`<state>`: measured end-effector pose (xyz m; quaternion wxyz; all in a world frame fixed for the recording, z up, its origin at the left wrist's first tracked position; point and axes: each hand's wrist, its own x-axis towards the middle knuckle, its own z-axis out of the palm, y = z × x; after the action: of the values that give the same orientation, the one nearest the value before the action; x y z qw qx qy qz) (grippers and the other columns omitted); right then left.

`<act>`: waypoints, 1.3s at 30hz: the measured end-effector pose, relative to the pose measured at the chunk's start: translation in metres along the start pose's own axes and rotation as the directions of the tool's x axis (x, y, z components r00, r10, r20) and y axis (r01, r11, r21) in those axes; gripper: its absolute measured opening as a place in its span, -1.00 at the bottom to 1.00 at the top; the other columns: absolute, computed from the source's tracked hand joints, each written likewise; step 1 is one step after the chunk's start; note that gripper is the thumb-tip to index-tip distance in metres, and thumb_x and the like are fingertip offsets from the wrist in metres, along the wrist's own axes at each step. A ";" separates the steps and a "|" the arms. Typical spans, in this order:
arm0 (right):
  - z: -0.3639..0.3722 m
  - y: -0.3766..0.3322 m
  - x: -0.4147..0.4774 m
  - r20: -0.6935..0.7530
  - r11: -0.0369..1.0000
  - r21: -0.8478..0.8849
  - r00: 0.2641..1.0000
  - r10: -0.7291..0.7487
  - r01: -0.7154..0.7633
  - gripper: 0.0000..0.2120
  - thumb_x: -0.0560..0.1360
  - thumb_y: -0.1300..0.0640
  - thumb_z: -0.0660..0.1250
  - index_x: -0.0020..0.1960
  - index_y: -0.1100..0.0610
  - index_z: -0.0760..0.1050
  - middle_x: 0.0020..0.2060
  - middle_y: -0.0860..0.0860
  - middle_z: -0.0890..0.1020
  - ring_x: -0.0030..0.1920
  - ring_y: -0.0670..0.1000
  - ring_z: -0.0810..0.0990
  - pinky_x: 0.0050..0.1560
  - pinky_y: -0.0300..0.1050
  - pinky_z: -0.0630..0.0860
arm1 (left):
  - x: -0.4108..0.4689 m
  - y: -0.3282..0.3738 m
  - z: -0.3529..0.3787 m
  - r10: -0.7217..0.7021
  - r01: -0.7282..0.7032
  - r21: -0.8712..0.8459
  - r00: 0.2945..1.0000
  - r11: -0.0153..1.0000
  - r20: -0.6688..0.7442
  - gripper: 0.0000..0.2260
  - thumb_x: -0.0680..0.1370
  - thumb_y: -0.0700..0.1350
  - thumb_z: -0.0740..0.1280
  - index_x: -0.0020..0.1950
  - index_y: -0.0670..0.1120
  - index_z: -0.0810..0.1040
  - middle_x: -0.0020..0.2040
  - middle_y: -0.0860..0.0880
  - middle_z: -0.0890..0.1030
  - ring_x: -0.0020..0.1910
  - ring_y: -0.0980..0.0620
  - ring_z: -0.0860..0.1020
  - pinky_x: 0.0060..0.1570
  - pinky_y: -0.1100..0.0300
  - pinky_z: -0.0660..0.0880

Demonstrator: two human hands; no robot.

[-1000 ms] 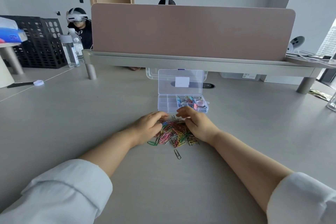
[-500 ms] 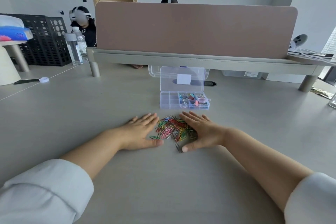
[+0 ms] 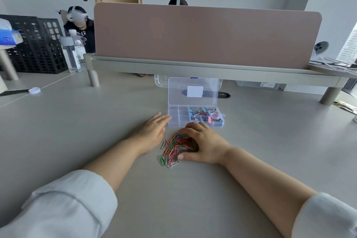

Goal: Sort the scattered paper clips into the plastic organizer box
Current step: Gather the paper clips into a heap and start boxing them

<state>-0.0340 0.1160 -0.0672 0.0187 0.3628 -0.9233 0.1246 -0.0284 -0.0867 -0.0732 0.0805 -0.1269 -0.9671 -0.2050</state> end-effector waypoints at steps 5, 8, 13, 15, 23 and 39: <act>-0.009 0.003 0.002 -0.137 0.979 -0.200 0.990 0.015 -0.043 -0.07 0.11 -0.55 -0.03 0.24 0.03 0.40 0.12 0.01 0.49 0.18 0.08 0.45 0.04 -0.05 0.47 | 0.000 -0.009 -0.006 0.089 -0.086 0.105 0.996 0.991 -0.019 -0.73 0.57 -0.11 0.21 0.26 -0.11 0.44 0.38 -0.07 0.37 0.33 -0.06 0.39 0.36 0.12 0.29; -0.007 0.003 0.001 -0.120 0.953 -0.299 0.993 0.014 -0.049 -0.07 0.12 -0.55 -0.11 0.22 0.04 0.38 0.13 0.04 0.47 0.16 0.11 0.46 0.03 -0.03 0.49 | -0.003 -0.013 -0.009 0.055 -0.053 0.056 0.997 0.997 -0.046 -0.81 0.54 -0.06 0.26 0.11 -0.10 0.50 0.31 -0.03 0.39 0.21 -0.06 0.48 0.20 0.08 0.43; 0.005 0.001 0.007 -0.187 0.970 -0.242 0.979 -0.076 0.029 -0.33 0.33 -0.39 -0.04 0.04 0.12 0.47 -0.09 0.08 0.57 -0.08 0.18 0.59 -0.23 -0.01 0.53 | 0.001 -0.014 -0.005 -0.022 0.015 -0.057 0.992 0.998 -0.125 -0.86 0.52 -0.10 0.31 -0.02 -0.16 0.54 0.35 -0.06 0.40 0.28 -0.03 0.44 0.08 0.30 0.27; 0.007 -0.001 0.007 -0.217 0.974 -0.218 0.969 -0.118 0.069 -0.43 0.39 -0.30 -0.01 -0.04 0.15 0.49 -0.16 0.09 0.61 -0.19 0.20 0.61 -0.34 -0.06 0.47 | 0.002 -0.015 -0.004 -0.044 0.032 -0.095 0.990 0.995 -0.131 -0.87 0.51 -0.12 0.33 -0.04 -0.17 0.56 0.36 -0.07 0.41 0.30 -0.03 0.42 0.07 0.33 0.23; -0.001 -0.007 0.008 -0.099 0.989 -0.140 0.994 -0.049 0.035 -0.63 0.56 -0.08 0.12 0.06 0.21 0.46 0.00 0.14 0.63 0.01 0.21 0.56 -0.11 -0.03 0.46 | 0.002 -0.017 -0.005 -0.072 0.052 -0.158 0.990 0.986 -0.124 -0.91 0.49 -0.12 0.35 -0.07 -0.13 0.58 0.38 -0.07 0.42 0.33 0.00 0.40 0.11 0.34 0.21; -0.009 -0.022 0.110 -0.291 0.607 0.794 0.857 0.425 -0.032 -0.61 0.60 0.03 0.09 -0.40 0.06 0.25 -0.49 -0.03 0.33 -0.45 -0.05 0.27 -0.40 -0.20 0.25 | 0.007 -0.019 -0.006 -0.170 0.115 -0.357 0.977 0.927 -0.125 -0.93 0.39 -0.14 0.47 -0.17 -0.10 0.66 0.00 0.00 0.49 0.07 0.06 0.49 -0.01 0.39 0.29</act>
<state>-0.1007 0.0295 -0.0405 0.0611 0.1712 -0.7902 0.5852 -0.0401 -0.1046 -0.0740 0.1160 -0.0522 -0.9131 -0.3873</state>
